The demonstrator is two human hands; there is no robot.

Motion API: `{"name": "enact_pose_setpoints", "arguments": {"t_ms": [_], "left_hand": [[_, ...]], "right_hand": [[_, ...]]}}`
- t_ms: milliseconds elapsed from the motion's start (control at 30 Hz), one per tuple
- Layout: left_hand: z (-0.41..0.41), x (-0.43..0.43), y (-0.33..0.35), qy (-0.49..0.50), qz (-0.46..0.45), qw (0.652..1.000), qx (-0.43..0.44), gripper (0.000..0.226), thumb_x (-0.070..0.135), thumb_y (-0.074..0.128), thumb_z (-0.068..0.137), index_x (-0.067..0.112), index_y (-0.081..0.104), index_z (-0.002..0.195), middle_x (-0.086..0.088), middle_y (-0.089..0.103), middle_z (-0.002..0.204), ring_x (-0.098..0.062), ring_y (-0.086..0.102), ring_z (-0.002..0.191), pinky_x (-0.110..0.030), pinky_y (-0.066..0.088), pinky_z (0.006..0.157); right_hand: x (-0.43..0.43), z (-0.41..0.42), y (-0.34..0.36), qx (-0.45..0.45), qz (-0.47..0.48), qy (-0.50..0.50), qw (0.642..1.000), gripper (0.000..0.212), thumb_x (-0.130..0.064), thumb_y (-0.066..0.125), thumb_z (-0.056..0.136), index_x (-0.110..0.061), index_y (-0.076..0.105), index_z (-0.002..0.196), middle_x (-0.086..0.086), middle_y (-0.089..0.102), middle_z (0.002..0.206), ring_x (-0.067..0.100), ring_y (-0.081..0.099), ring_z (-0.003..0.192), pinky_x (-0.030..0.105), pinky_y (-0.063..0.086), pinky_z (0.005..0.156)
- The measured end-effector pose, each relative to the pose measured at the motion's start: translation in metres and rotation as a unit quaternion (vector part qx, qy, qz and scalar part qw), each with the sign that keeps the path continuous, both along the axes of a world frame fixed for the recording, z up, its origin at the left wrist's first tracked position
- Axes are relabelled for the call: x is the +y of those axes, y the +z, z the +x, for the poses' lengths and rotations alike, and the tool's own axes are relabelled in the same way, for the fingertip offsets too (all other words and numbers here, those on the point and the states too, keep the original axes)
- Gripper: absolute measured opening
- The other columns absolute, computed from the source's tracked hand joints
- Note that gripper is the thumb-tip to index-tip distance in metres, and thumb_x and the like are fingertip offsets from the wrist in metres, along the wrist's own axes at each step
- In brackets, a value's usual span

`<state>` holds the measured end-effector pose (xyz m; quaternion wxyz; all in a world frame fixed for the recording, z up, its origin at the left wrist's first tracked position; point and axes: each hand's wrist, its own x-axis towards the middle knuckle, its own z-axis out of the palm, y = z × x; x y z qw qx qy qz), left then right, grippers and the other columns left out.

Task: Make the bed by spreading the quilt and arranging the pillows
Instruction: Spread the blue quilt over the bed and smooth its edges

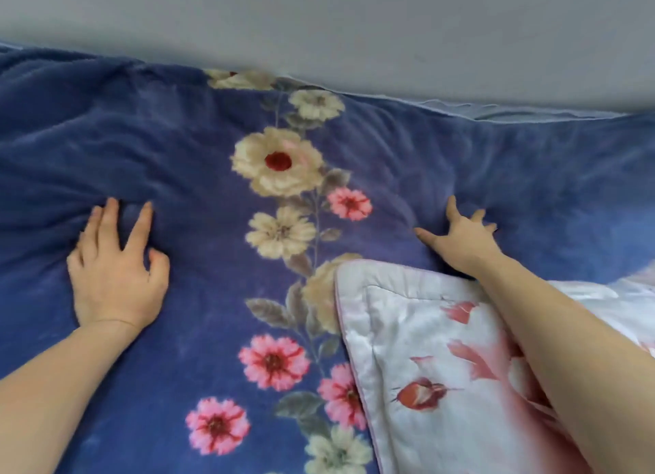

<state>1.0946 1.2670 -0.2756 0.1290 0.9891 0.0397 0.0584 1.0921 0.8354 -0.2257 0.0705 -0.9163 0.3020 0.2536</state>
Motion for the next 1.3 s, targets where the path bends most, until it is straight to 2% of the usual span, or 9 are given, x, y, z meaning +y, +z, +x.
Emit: {"name": "enact_pose_setpoints", "arguments": {"t_ms": [200, 367, 500, 633, 733, 833, 967, 1067, 1300], "left_hand": [[0.039, -0.027, -0.021, 0.119, -0.08, 0.989, 0.042, 0.056, 0.041, 0.03, 0.077, 0.022, 0.042, 0.129, -0.024, 0.044, 0.139, -0.047, 0.04, 0.128, -0.065, 0.031, 0.106], [0.067, -0.225, 0.016, -0.149, -0.085, 0.985, 0.013, 0.061, 0.045, 0.029, 0.095, 0.02, 0.025, 0.151, -0.013, 0.013, 0.161, -0.025, 0.005, 0.149, -0.041, 0.001, 0.118], [0.097, -0.249, -0.01, -0.087, -0.051, 0.995, 0.005, 0.066, 0.045, 0.034, 0.088, 0.018, 0.034, 0.147, -0.019, 0.024, 0.157, -0.031, 0.017, 0.146, -0.044, 0.012, 0.118], [0.099, -0.252, -0.008, -0.09, -0.042, 0.995, 0.009, 0.069, 0.046, 0.031, 0.082, 0.02, 0.035, 0.147, -0.016, 0.022, 0.158, -0.029, 0.016, 0.147, -0.042, 0.012, 0.118], [0.106, -0.255, -0.005, -0.085, -0.043, 0.995, 0.024, 0.072, 0.048, 0.03, 0.08, 0.021, 0.034, 0.147, -0.014, 0.02, 0.159, -0.028, 0.014, 0.147, -0.042, 0.011, 0.118], [0.108, -0.254, -0.005, -0.086, -0.041, 0.995, 0.032, 0.071, 0.049, 0.032, 0.08, 0.022, 0.033, 0.146, -0.014, 0.019, 0.159, -0.028, 0.014, 0.147, -0.042, 0.012, 0.117], [0.109, -0.254, -0.005, -0.087, -0.037, 0.995, 0.036, 0.072, 0.05, 0.032, 0.08, 0.021, 0.034, 0.146, -0.014, 0.02, 0.159, -0.028, 0.015, 0.147, -0.042, 0.012, 0.117], [0.109, -0.256, -0.002, -0.087, -0.034, 0.995, 0.029, 0.071, 0.048, 0.033, 0.08, 0.019, 0.036, 0.145, -0.015, 0.02, 0.159, -0.029, 0.016, 0.146, -0.043, 0.014, 0.117], [0.11, -0.257, -0.007, -0.081, -0.035, 0.996, 0.003, 0.069, 0.043, 0.035, 0.079, 0.018, 0.039, 0.143, -0.016, 0.023, 0.157, -0.029, 0.018, 0.145, -0.045, 0.016, 0.114]], "right_hand": [[0.0, 0.012, -0.001, -0.011, 0.025, 0.022, 0.999, 0.098, -0.071, 0.046, 0.084, -0.027, -0.008, 0.153, 0.028, -0.014, 0.156, 0.053, -0.007, 0.142, 0.076, 0.019, 0.102], [-0.015, 0.029, 0.002, 0.018, 0.042, 0.034, 0.998, 0.104, -0.072, 0.047, 0.082, -0.024, -0.014, 0.152, 0.03, -0.017, 0.155, 0.055, -0.009, 0.141, 0.076, 0.023, 0.1], [-0.031, 0.05, 0.003, 0.06, -0.001, 0.11, 0.992, 0.111, -0.078, 0.05, 0.075, -0.011, 0.008, 0.153, 0.034, 0.017, 0.152, 0.052, 0.025, 0.136, 0.059, 0.035, 0.104], [-0.09, 0.102, 0.043, -0.016, 0.07, 0.098, 0.993, 0.053, -0.054, 0.058, 0.084, -0.006, 0.07, 0.099, 0.014, 0.071, 0.103, 0.032, 0.066, 0.097, 0.035, 0.052, 0.081], [-0.151, 0.139, 0.051, -0.118, -0.018, 0.076, 0.99, 0.041, -0.024, 0.052, 0.089, -0.012, 0.059, 0.127, 0.014, 0.058, 0.134, 0.032, 0.051, 0.125, 0.038, 0.042, 0.099], [-0.166, 0.152, 0.035, 0.046, -0.027, 0.123, 0.991, 0.068, -0.015, 0.053, 0.084, -0.024, 0.031, 0.148, 0.005, 0.03, 0.155, 0.031, 0.024, 0.143, 0.06, 0.023, 0.109], [-0.17, 0.156, 0.023, 0.062, -0.122, 0.269, 0.954, 0.036, -0.022, 0.051, 0.091, -0.013, 0.046, 0.125, 0.016, 0.052, 0.129, 0.035, 0.047, 0.123, 0.055, 0.042, 0.092], [-0.196, 0.166, 0.045, -0.121, -0.156, 0.362, 0.911, 0.022, -0.024, 0.048, 0.094, -0.006, 0.052, 0.105, 0.023, 0.06, 0.107, 0.04, 0.056, 0.103, 0.047, 0.047, 0.07], [-0.178, 0.174, -0.044, -0.223, -0.162, 0.029, 0.961, 0.026, -0.02, 0.035, 0.099, -0.016, 0.056, 0.114, 0.019, 0.05, 0.125, 0.037, 0.039, 0.124, 0.067, 0.02, 0.107]]}}
